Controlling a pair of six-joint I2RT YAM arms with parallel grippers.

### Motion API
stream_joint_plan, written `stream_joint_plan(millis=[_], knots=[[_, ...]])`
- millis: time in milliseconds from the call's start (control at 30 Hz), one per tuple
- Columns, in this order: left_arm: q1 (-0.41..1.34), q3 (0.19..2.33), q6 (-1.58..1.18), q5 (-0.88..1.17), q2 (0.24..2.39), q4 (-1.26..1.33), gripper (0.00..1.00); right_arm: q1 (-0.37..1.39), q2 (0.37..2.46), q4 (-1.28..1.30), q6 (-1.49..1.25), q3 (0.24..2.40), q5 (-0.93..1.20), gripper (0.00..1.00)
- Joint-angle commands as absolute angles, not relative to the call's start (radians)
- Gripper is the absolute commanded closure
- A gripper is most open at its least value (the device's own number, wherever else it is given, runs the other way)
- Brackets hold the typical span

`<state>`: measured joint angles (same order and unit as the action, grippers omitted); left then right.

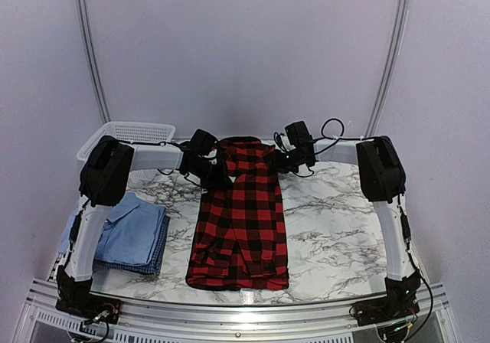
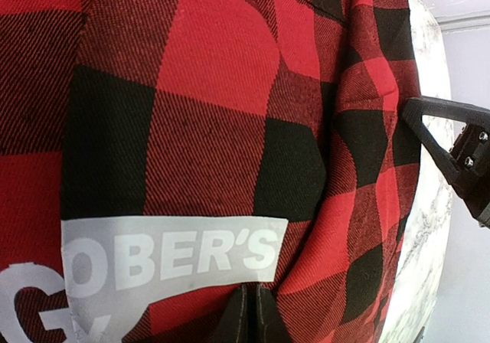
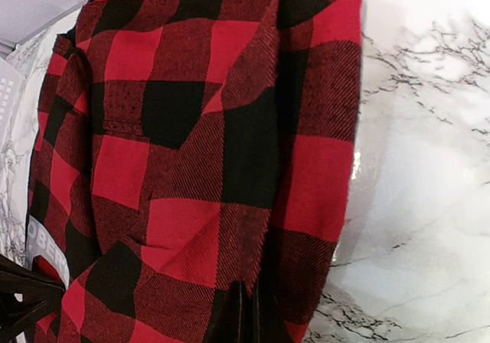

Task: Fold and stack the long sleeve shirts
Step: Smooth out the rectangle-folded shirt at the center of the board, then move the rectangle-folded shirt to the center of the board.

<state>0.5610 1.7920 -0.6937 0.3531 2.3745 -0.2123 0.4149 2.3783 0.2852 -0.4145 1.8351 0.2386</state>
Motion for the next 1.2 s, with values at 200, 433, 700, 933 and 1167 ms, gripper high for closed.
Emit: stream_joint_plan(millis=[200,433,700,933,1167], knots=[[0.551,1.806,-0.681,0.348,2.351,-0.206,0.9,0.411,2.335,0.297,-0.39,1.849,0.222,0.85],[0.551,1.833,-0.658,0.358,2.289,-0.206,0.78,0.431,2.238,0.311,-0.352,1.788,0.177,0.7],[0.535,1.737,-0.653,0.251,2.134,-0.206,0.77,0.488,2.138,0.245,-0.352,1.649,0.225,0.7],[0.527,1.587,-0.667,0.265,2.067,-0.201,0.8,0.581,2.126,0.209,-0.366,1.605,0.295,0.71],[0.542,1.362,-0.677,0.315,1.98,-0.126,0.81,0.633,2.12,0.145,-0.4,1.506,0.338,0.73]])
